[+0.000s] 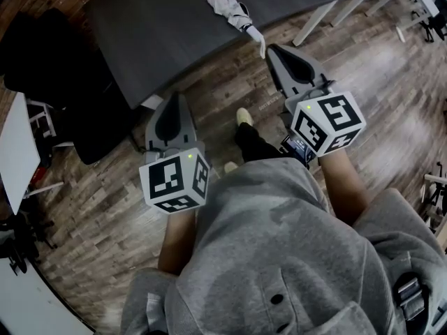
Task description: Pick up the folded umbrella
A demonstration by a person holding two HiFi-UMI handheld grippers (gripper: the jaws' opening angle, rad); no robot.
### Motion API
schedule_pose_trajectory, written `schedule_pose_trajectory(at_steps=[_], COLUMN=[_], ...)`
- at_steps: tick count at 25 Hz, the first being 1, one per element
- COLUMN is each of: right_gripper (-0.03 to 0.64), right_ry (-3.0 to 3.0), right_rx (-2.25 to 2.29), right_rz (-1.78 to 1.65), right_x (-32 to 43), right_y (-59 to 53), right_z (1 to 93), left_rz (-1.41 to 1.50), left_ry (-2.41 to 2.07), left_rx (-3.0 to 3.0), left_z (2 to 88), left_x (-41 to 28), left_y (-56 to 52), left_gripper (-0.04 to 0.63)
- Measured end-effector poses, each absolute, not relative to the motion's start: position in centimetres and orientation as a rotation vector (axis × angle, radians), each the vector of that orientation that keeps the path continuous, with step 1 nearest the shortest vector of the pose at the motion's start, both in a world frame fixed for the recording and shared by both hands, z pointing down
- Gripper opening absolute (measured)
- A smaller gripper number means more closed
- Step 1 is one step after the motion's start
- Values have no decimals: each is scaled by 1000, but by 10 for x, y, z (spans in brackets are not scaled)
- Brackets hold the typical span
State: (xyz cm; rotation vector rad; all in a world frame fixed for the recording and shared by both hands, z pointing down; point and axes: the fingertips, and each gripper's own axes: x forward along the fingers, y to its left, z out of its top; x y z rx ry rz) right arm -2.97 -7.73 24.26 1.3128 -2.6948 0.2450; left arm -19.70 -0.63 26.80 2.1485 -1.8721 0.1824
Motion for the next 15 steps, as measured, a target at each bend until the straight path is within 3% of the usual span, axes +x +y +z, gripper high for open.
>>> schedule_pose_trajectory(at_steps=[15], right_gripper=[25], right_ry=[-2656], right_rx=[1273], right_rz=[278], right_x=[-32], right_y=[-206], right_z=[264], left_rz=[227], left_ry=[-1891], left_rx=[2074], left_z=[282], left_x=[-206], left_y=[-133], left_gripper=[14])
